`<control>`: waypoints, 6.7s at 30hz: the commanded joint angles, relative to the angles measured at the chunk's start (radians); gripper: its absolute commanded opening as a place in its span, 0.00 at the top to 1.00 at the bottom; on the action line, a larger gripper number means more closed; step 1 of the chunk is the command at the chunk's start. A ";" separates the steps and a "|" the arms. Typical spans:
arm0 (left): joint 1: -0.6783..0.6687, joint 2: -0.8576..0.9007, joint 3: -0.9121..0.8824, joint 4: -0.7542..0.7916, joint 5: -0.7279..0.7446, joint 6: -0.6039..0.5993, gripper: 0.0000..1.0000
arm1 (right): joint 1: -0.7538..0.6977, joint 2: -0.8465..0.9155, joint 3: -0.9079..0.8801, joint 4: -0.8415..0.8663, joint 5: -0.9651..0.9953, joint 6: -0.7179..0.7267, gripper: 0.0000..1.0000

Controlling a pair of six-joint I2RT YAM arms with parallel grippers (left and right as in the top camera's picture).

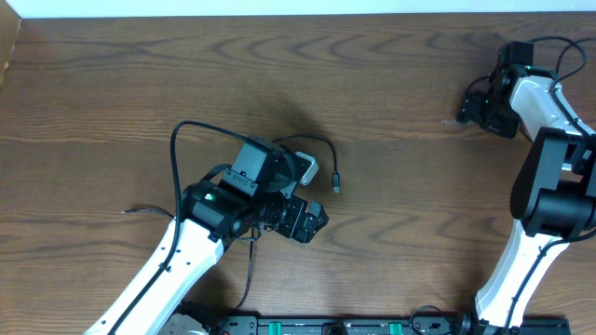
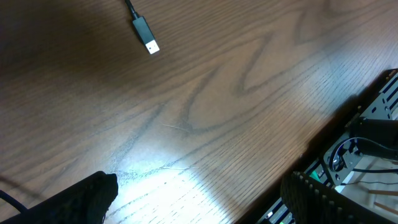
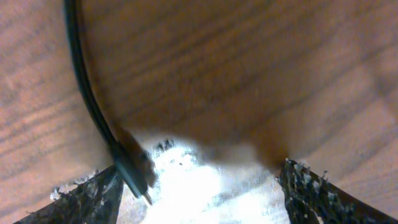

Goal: Untangle cables

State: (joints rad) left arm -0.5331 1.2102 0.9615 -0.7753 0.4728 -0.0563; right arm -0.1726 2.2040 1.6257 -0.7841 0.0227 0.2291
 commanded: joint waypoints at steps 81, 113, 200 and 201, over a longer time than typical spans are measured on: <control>-0.002 0.002 0.005 -0.024 0.016 -0.009 0.09 | -0.616 -0.155 0.519 -0.484 -0.242 0.129 0.01; 0.107 -0.090 0.201 -0.039 -0.314 -0.238 0.10 | 0.295 -0.154 0.451 -0.683 -0.273 -0.466 0.01; 0.583 -0.486 0.202 -0.478 -0.945 -0.468 0.10 | 1.306 -0.154 -0.162 0.160 -0.248 -1.182 0.04; 0.583 -0.486 0.202 -0.478 -0.945 -0.468 0.10 | 1.306 -0.154 -0.162 0.160 -0.270 -1.183 0.06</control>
State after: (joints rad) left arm 0.0448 0.7227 1.1530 -1.2507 -0.4511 -0.5419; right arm 1.1297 2.0487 1.4647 -0.6235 -0.1650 -0.9768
